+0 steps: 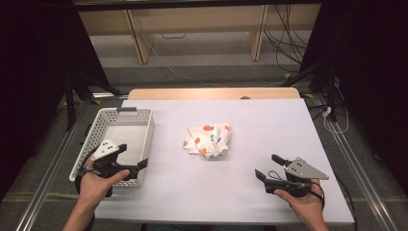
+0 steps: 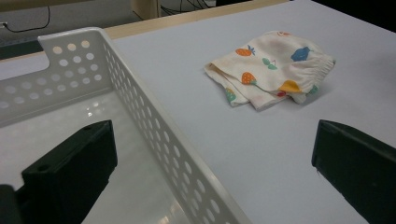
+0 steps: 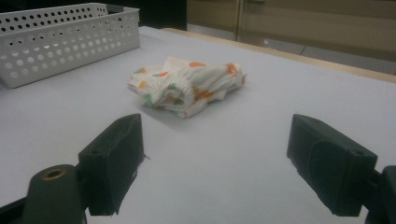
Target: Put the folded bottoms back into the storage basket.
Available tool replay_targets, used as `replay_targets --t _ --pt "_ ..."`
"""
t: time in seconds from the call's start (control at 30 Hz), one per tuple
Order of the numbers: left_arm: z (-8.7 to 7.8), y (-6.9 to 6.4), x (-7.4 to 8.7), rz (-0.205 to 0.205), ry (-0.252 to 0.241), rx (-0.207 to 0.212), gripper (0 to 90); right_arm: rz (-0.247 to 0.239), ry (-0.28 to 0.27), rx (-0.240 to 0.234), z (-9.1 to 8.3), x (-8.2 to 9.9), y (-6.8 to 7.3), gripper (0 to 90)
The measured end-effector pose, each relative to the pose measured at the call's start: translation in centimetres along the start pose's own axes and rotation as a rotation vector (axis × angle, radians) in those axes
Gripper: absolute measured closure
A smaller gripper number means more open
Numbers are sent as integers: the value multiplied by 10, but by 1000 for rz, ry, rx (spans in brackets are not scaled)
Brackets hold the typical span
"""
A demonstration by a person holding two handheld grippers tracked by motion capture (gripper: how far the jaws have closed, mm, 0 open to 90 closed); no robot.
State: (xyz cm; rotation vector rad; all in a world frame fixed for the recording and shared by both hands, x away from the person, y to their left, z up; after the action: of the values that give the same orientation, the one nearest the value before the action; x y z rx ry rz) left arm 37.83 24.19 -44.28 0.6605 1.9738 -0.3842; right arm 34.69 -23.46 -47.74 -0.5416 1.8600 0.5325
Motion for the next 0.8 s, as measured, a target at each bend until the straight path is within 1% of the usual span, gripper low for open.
replay_targets --t 0.07,0.23,0.37,0.43,0.5,0.57,0.8 --pt "2 0 1 16 21 -22 0 -3 -1 2 0 0 0 194" --pt "4 -2 -2 29 25 -44 3 -5 -5 0 -1 -1 0 188" --pt "8 -3 -4 21 33 -45 18 -6 -7 14 -1 -1 -1 186" --pt "10 -4 -6 0 30 -41 36 -2 -1 19 -1 -1 -2 186" --pt "11 -5 -8 0 26 -36 45 2 -8 17 0 0 -2 186" --pt "14 -8 -11 5 29 -36 46 -1 -5 16 0 0 -2 179" --pt "25 -15 -21 -3 23 -24 57 -1 0 15 0 1 -2 176"
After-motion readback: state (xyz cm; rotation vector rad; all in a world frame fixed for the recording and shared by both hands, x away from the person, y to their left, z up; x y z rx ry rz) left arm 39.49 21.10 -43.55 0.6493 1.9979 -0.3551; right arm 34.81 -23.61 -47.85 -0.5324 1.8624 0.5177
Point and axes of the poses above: each handheld gripper's, and its own axes: z roughly forward along the jaws, x roughly out of its underside, y roughly to its left, the point moved 4 cm from there along z, roughly forward along the jaws, and after that the axes turned 6 degrees about z, right-handed, at the moved point
